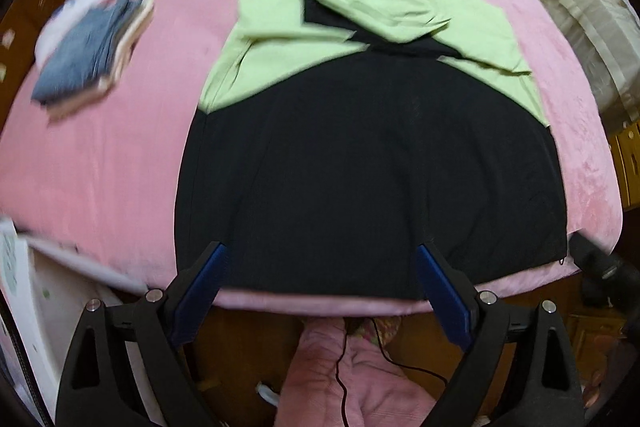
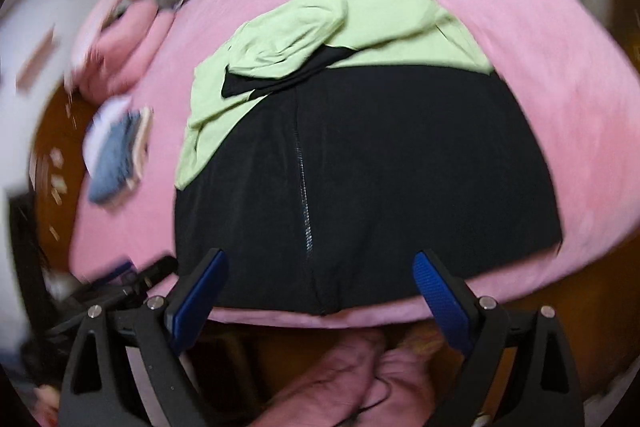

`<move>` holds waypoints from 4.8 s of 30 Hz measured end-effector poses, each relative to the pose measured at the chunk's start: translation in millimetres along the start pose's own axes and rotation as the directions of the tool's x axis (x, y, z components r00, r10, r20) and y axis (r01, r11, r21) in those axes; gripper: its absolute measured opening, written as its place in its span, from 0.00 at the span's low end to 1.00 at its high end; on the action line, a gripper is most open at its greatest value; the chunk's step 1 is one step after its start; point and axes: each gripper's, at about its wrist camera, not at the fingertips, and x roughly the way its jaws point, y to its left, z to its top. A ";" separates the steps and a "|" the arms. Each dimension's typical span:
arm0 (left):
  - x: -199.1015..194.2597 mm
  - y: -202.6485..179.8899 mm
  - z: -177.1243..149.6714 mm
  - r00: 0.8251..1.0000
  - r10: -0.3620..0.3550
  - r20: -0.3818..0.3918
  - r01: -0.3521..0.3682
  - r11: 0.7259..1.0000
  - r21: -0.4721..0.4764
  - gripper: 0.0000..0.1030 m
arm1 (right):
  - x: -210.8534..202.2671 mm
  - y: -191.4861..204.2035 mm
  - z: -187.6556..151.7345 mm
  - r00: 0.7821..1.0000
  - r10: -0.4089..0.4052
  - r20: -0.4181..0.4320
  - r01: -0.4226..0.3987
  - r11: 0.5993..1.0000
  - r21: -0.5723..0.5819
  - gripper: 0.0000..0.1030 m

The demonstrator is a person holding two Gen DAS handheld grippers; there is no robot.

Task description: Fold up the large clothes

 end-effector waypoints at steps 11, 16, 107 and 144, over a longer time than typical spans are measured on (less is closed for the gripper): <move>62.4 109.2 -47.4 0.999 -0.048 -0.020 0.038 0.933 -0.359 0.90 | 5.5 -125.4 -37.3 0.990 -0.099 0.099 0.040 0.876 0.481 0.91; 82.1 140.3 -54.6 0.999 0.009 -0.033 -0.021 0.922 -0.387 0.90 | 25.5 -174.6 -44.9 0.970 -0.207 0.125 0.096 0.804 0.587 0.91; 180.7 82.4 411.5 0.993 0.052 0.106 -0.064 0.991 0.114 0.80 | 122.3 -38.7 394.2 0.935 -0.281 0.214 0.293 0.956 -0.025 0.63; 241.5 84.5 458.7 0.954 0.233 0.190 -0.220 0.972 -0.086 0.21 | 137.1 -71.0 372.3 0.942 -0.288 0.175 0.299 0.953 -0.041 0.63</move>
